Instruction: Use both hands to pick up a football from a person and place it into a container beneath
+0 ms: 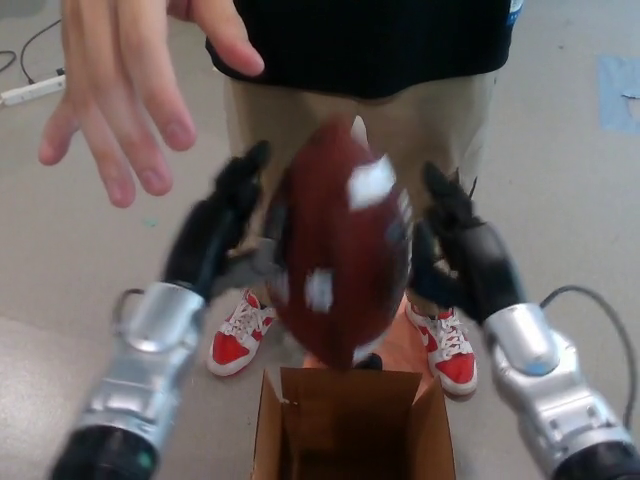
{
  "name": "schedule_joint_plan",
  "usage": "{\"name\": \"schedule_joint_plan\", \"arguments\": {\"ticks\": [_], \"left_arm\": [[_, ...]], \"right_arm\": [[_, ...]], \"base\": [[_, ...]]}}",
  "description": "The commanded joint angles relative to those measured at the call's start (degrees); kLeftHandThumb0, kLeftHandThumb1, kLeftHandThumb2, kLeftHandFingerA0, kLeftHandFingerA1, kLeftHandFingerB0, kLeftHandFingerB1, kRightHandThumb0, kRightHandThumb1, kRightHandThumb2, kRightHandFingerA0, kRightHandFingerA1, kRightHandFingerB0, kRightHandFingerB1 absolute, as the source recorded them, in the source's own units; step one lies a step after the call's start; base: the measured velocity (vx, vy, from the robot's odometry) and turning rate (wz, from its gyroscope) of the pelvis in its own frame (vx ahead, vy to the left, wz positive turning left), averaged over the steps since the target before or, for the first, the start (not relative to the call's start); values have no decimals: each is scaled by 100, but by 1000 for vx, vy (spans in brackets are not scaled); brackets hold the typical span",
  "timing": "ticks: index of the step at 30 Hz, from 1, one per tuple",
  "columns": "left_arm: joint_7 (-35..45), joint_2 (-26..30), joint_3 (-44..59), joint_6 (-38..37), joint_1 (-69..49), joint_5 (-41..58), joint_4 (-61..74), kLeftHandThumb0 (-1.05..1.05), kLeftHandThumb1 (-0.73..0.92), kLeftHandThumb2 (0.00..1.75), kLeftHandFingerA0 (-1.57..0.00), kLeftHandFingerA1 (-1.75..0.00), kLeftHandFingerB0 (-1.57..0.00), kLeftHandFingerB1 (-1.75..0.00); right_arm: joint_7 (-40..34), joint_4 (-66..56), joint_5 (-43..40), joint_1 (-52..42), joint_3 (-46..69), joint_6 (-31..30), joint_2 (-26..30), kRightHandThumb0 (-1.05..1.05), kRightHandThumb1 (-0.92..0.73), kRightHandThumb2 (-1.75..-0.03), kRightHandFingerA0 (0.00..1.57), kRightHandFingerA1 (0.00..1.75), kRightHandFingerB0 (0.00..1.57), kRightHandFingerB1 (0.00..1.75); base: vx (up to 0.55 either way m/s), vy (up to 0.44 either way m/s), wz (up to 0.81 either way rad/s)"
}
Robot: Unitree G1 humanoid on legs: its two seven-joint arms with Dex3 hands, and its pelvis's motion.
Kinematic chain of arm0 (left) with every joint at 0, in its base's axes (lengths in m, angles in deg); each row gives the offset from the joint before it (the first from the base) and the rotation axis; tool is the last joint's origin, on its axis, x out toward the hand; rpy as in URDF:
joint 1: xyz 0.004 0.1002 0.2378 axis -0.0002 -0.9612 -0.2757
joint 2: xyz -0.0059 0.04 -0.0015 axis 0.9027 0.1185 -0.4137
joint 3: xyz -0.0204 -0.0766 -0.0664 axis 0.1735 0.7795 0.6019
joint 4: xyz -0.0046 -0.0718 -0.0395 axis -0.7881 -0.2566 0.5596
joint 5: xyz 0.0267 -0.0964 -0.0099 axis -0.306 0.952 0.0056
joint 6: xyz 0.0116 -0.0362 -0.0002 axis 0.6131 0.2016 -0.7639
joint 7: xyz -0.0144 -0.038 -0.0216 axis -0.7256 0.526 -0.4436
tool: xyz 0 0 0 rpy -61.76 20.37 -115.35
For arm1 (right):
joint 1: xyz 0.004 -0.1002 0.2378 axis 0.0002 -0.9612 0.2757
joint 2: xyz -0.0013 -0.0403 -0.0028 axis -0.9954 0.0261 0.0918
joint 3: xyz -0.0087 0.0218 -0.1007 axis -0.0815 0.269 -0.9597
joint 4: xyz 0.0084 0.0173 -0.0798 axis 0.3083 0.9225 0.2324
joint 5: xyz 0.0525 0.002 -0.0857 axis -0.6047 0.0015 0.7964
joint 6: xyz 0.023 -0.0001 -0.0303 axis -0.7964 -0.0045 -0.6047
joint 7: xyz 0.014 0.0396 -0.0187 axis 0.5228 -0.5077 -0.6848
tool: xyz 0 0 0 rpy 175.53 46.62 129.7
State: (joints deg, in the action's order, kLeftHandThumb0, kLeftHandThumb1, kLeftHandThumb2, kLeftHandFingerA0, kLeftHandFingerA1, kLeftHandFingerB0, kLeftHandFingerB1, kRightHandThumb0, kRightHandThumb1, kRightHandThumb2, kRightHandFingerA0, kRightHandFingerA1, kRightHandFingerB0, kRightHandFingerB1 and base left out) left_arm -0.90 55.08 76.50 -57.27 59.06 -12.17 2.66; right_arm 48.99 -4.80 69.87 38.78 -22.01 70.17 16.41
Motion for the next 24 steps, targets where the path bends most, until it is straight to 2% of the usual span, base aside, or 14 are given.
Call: {"name": "schedule_joint_plan", "arguments": {"ticks": [1,2,3,4,9,12,13,14,15,16,19,21,22,24], "left_arm": [[459,1187,765,-128,354,278,-1197,-79,76,95,0,-2,0,-6],[509,1296,846,-161,368,314,-1318,-79,76,95,0,-2,0,-6],[552,1537,1018,-182,372,376,-1538,-91,81,114,0,-9,0,-10],[562,1755,1124,-179,346,374,-1663,-92,83,116,0,-8,0,-8],[935,2180,1304,-531,206,336,-2059,-92,79,113,0,-8,0,-9],[998,2331,1368,-630,99,304,-2256,-90,76,110,0,-11,0,-14],[1032,2362,1360,-676,69,281,-2289,-91,79,113,0,-9,0,-11],[1124,2389,1389,-686,37,299,-2330,-88,75,110,0,-10,0,-14],[1157,2379,1429,-663,37,346,-2339,-88,75,110,0,-10,0,-14],[1254,2396,1447,-720,-23,359,-2350,-89,76,111,0,-9,0,-14],[1422,2345,1519,-970,-181,384,-2390,-89,78,111,0,-9,0,-12],[1469,2303,1530,-994,-249,367,-2387,-90,78,111,0,-10,0,-12],[1502,2240,1507,-1042,-352,351,-2357,-90,78,112,0,-12,0,-12],[1530,2190,1478,-1079,-443,325,-2328,-90,78,112,0,-11,0,-11]], "right_arm": [[-10,530,82,120,482,406,872,-83,-87,-116,0,15,0,12],[14,553,61,81,532,466,952,-83,-87,-116,0,15,0,12],[48,591,20,-30,637,649,1096,-78,-85,-114,0,18,0,16],[59,629,1,-141,720,827,1212,-78,-84,-114,1,18,1,17],[222,664,-120,-466,958,1290,1373,-74,-83,-109,0,19,0,18],[344,581,-106,-599,994,1229,1445,-73,-81,-111,0,19,0,19],[368,548,-101,-634,995,1227,1459,-70,-80,-112,0,20,0,20],[411,499,-92,-685,1001,1247,1475,-64,-92,-73,0,13,0,17],[424,490,-90,-696,1006,1257,1477,-64,-92,-73,0,13,0,17],[424,429,-60,-741,1002,1272,1469,-71,-80,-110,0,19,0,19],[441,313,-59,-859,1010,1466,1427,-77,-81,-108,0,15,0,15],[399,232,-6,-895,989,1468,1408,-75,-81,-109,0,19,0,17],[390,198,1,-917,979,1462,1379,-80,-77,-105,6,22,6,18],[355,106,43,-978,942,1374,1331,-83,-81,-108,7,22,6,14]], "base": [[0,0,0],[0,0,0],[0,0,0],[0,0,0],[0,0,0],[0,0,0],[0,0,0],[0,0,0],[0,0,0],[0,0,0],[0,0,0],[0,0,0],[0,0,0],[0,0,0]]}}
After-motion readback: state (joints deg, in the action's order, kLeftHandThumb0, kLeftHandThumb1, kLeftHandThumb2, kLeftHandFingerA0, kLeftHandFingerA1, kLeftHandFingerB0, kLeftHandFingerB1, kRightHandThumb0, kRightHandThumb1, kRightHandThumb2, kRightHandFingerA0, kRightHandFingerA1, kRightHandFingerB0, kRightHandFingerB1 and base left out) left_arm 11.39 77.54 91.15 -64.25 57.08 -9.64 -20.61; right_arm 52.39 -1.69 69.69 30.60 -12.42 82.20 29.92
